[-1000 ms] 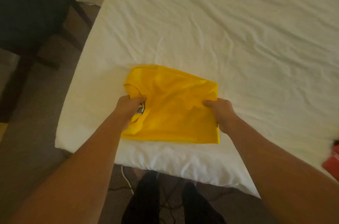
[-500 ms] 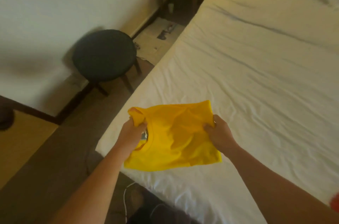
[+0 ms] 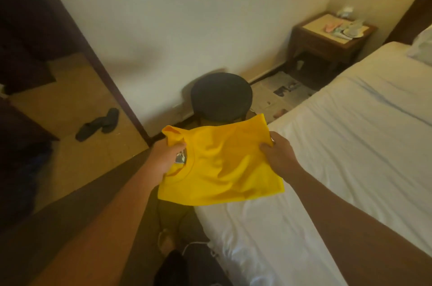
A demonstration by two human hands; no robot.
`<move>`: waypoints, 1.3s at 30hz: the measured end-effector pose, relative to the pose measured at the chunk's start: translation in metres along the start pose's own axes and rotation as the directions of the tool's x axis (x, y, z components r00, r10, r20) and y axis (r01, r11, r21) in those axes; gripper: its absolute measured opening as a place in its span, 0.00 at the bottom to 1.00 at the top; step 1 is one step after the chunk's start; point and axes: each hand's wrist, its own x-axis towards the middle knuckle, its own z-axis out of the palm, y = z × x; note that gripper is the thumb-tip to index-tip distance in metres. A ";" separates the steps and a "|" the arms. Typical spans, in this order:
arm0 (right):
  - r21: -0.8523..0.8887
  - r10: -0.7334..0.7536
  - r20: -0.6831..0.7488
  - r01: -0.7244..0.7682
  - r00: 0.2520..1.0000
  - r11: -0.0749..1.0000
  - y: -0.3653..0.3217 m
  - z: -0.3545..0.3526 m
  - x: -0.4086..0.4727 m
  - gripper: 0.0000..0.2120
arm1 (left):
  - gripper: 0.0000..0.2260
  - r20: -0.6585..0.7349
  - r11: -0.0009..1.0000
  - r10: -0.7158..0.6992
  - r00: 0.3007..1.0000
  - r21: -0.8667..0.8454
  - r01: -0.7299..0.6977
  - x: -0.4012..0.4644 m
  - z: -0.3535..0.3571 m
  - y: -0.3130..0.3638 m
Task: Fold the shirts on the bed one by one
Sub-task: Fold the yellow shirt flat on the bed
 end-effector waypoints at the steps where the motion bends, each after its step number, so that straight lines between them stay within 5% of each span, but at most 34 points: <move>1: -0.001 -0.032 0.010 0.032 0.999 0.999 -0.012 0.006 0.002 0.22 | 0.21 -0.024 1.000 -0.005 1.000 -0.012 0.004 -0.001 -0.012 0.000; 10: -0.065 -0.191 0.052 0.195 0.980 0.979 -0.120 0.078 0.039 0.16 | 0.23 -0.166 0.993 0.003 0.986 -0.115 -0.023 0.035 -0.122 -0.010; 19: -0.029 -0.188 0.102 0.192 0.977 0.981 -0.274 0.233 0.101 0.06 | 0.26 -0.201 0.972 -0.040 0.979 -0.236 -0.009 0.132 -0.315 -0.023; 26: 0.030 -0.254 0.194 0.253 0.948 0.967 -0.387 0.339 0.149 0.18 | 0.09 -0.277 0.955 -0.097 0.956 -0.297 0.011 0.188 -0.444 -0.018; 33: 0.037 -0.335 0.274 0.338 0.901 0.940 -0.475 0.433 0.212 0.18 | 0.25 -0.403 0.949 -0.169 0.899 -0.314 0.037 0.247 -0.546 -0.029; 39: 0.074 -0.366 0.383 0.366 0.848 0.927 -0.546 0.501 0.285 0.12 | 0.18 -0.482 0.929 -0.215 0.850 -0.370 0.025 0.313 -0.611 -0.019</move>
